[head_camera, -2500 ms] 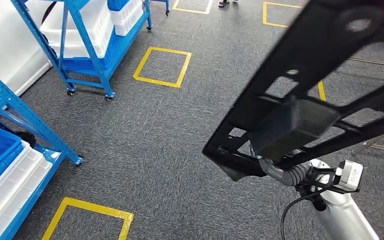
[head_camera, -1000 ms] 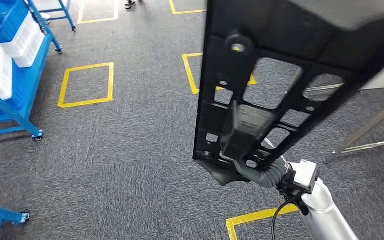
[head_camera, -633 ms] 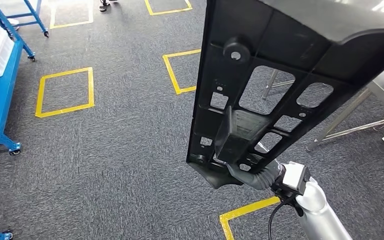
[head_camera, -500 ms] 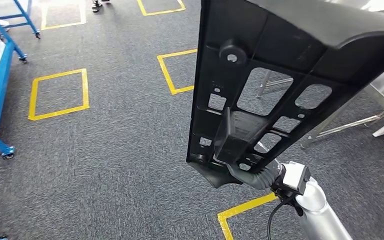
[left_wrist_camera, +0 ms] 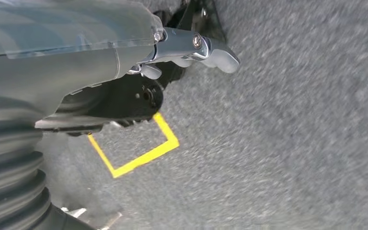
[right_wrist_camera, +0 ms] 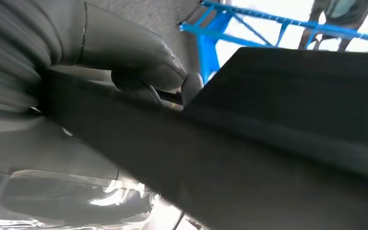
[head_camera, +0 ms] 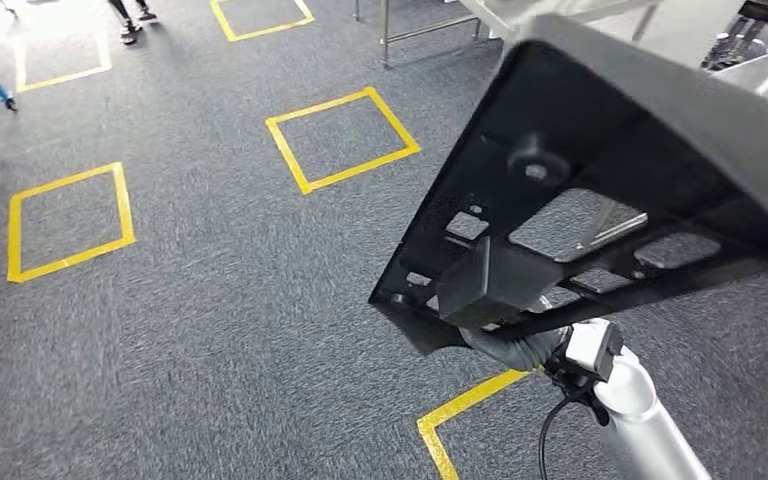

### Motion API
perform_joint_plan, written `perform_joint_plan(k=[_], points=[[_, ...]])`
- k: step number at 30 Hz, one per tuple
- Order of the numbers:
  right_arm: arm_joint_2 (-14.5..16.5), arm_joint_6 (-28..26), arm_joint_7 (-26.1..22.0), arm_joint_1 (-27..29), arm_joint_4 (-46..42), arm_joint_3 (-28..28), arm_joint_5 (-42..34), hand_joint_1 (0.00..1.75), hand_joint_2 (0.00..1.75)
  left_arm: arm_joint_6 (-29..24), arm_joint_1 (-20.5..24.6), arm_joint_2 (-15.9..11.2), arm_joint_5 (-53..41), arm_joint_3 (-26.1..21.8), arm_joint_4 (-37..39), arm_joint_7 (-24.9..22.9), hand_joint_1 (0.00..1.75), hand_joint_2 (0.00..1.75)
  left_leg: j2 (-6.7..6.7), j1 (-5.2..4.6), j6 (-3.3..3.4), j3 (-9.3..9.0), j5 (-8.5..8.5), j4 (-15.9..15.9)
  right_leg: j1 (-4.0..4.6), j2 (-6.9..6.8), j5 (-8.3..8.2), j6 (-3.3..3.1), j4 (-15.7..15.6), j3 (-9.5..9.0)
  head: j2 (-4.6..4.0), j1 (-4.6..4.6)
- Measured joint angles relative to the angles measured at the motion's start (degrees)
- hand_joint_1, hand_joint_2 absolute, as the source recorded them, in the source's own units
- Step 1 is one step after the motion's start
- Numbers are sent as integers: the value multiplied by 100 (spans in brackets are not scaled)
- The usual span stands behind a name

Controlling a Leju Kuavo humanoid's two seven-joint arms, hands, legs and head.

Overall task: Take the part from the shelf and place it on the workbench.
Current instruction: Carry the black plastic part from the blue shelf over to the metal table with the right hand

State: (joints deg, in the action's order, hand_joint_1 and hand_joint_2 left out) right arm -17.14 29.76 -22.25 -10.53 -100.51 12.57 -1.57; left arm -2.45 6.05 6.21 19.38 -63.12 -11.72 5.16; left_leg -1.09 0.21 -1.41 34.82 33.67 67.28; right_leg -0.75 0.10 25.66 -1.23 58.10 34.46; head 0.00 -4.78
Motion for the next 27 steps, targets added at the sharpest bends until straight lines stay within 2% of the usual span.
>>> perform_joint_plan(k=[1,2,3,4,5,7,8,9,10,11,13,15,16,17,18,19,20,21,23,24,26,27], points=[[16,21,-46,-7,20,-4,-69,175,175,-2,-8,1,-1,0,0,-11,0,175,36,2,-8,191,146,390,4,55,-2,-13,5,5,0,-1],[34,53,-87,-31,44,-8,-178,175,175,-4,-16,1,0,-1,0,-20,0,175,51,3,-12,324,194,643,7,118,-2,-17,12,9,0,-1],[52,87,-106,-75,67,-14,-291,175,175,-7,-21,1,0,-1,0,-23,0,175,57,3,-9,360,122,680,8,189,-2,-17,21,11,0,-1],[68,113,-60,-133,88,-20,-343,175,175,-5,-24,0,0,-2,0,-27,0,175,68,4,3,290,-51,488,7,260,-1,-14,32,10,0,-1],[73,122,21,-197,108,-24,-317,175,175,-1,-25,-4,1,-2,0,-29,0,175,117,5,22,136,-280,119,5,330,2,-7,43,8,0,-1],[77,90,52,-267,168,-26,-190,175,175,14,-19,-19,-1,-1,0,-29,0,175,310,14,72,-171,-576,-604,15,446,6,36,69,23,0,-1],[73,67,-75,-261,194,-38,-214,175,175,24,-15,-26,-1,2,0,-31,0,175,387,13,96,-252,-629,-805,14,487,0,69,76,41,0,0],[73,50,-248,-236,203,-68,-312,175,175,33,-12,-30,-2,4,0,-34,0,175,416,9,116,-275,-622,-875,12,524,-11,108,76,60,0,0],[77,42,-353,-211,191,-105,-403,175,175,41,-10,-28,-1,6,0,-38,0,175,378,6,140,-279,-635,-897,3,567,-26,147,67,73,0,0],[77,35,-356,-191,170,-145,-446,175,175,47,-9,-26,-1,8,0,-42,0,175,327,11,177,-288,-657,-925,-7,568,-27,181,67,78,0,0],[69,12,-145,-180,160,-188,-352,175,175,55,-4,-22,0,9,0,-42,0,175,210,27,257,-319,-700,-998,0,387,110,241,246,158,0,1],[57,-10,-41,-174,209,-194,-240,175,175,63,-3,-18,0,9,0,-40,0,175,100,24,303,-324,-717,-1030,-1,126,451,288,838,434,0,1],[55,-16,-34,-165,239,-192,-210,175,175,63,-7,-17,-1,8,0,-40,0,175,43,18,311,-316,-715,-1028,-11,70,614,308,1210,611,0,1],[55,-21,-32,-155,269,-191,-194,175,175,62,-11,-16,-1,8,0,-40,0,175,-16,15,312,-311,-713,-1026,-22,41,698,327,1483,738,0,1],[54,-24,-30,-146,295,-191,-185,175,175,62,-13,-15,-1,7,0,-40,0,175,-76,14,309,-309,-709,-1024,-34,21,677,342,1569,772,0,2],[53,-29,-30,-142,316,-192,-182,175,175,61,-13,-13,-1,7,0,-40,0,175,-132,14,300,-312,-702,-1021,-44,-4,555,352,1432,693,0,2],[53,-33,-30,-143,330,-193,-182,175,175,62,-11,-7,-1,7,0,-40,0,175,-182,14,288,-321,-692,-1016,-51,-56,366,353,1097,508,0,2],[53,-35,-30,-147,339,-195,-182,175,175,62,-8,-2,-1,7,0,-40,0,175,-226,10,269,-332,-677,-1010,-46,-169,210,342,686,288,0,2],[52,-40,-32,-161,352,-195,-181,175,175,63,-4,7,0,8,0,-40,0,175,-310,-21,214,-346,-641,-988,-3,-325,49,273,120,4,0,1],[51,-42,-34,-166,358,-195,-180,175,175,63,-3,8,1,8,0,-40,0,175,-354,-36,185,-353,-626,-983,22,-344,54,233,29,-28,0,1],[47,-45,-37,-165,366,-196,-179,175,175,63,3,8,0,7,0,-40,0,175,-447,-44,123,-365,-595,-979,32,-228,45,159,16,-15,0,0],[45,-45,-44,-166,367,-197,-182,175,175,63,10,8,0,8,0,-40,0,175,-410,-32,90,-361,-548,-936,21,-172,37,124,4,-20,0,1]])
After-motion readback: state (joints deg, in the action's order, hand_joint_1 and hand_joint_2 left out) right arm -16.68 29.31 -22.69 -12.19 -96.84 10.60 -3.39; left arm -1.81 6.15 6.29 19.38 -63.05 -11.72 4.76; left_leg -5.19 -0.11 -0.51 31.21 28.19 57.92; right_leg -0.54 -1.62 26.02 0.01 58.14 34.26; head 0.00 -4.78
